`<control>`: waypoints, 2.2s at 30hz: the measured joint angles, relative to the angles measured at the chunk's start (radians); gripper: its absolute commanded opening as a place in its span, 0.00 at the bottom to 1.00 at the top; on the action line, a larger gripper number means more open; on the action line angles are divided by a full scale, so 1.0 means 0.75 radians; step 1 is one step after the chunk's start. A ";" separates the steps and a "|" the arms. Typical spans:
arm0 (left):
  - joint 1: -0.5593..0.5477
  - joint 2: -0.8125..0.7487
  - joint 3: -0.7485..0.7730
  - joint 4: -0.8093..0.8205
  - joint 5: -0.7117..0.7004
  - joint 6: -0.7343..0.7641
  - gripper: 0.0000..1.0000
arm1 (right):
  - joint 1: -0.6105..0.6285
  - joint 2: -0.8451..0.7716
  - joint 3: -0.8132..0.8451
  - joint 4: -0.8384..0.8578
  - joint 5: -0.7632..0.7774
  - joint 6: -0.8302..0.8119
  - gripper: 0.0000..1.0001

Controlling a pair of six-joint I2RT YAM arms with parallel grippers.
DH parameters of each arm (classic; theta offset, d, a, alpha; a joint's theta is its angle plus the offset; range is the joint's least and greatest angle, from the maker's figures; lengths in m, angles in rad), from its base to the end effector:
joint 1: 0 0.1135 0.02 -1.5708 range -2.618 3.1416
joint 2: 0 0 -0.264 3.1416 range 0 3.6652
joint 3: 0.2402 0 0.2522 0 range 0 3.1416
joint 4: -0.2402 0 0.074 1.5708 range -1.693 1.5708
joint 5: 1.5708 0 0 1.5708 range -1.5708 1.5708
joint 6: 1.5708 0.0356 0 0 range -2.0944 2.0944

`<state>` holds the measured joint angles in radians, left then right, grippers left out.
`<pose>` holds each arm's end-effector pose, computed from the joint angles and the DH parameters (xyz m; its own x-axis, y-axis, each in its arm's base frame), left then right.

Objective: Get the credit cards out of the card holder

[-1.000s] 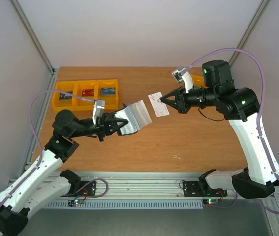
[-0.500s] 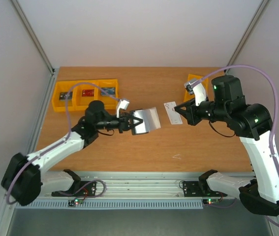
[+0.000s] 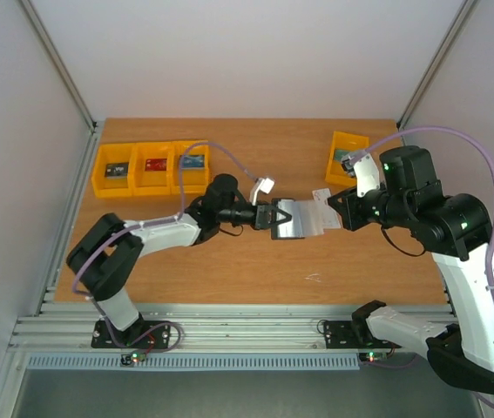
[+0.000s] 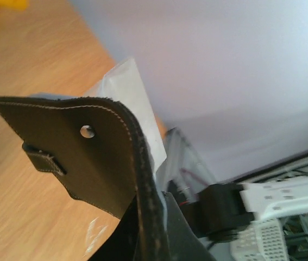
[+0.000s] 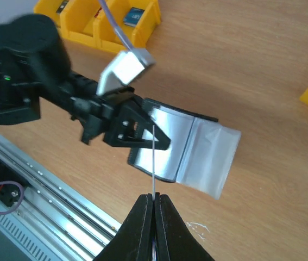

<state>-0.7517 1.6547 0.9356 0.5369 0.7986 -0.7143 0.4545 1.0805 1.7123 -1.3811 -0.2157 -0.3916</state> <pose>0.2479 -0.2666 0.2424 -0.7493 0.0748 -0.6580 0.6621 0.1026 -0.7423 0.1203 0.0672 0.4654 -0.3482 -0.5851 -0.7324 -0.7601 0.6335 -0.1447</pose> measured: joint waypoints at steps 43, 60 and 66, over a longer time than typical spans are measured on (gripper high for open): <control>0.290 -1.222 -0.419 -0.349 -0.375 1.642 0.70 | 0.002 0.318 0.255 0.101 -0.549 0.338 0.01; 0.290 -1.196 -0.136 -0.447 -0.470 1.500 0.70 | 0.009 0.413 0.443 0.298 -0.448 0.432 0.01; 0.290 -1.167 -0.172 -0.510 -0.561 1.268 0.71 | 0.009 0.406 0.429 0.314 -0.206 0.417 0.01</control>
<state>-0.5343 0.7792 0.8066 0.1547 0.3782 0.2363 0.4614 1.3853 2.0338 -1.1454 -0.3702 -0.0788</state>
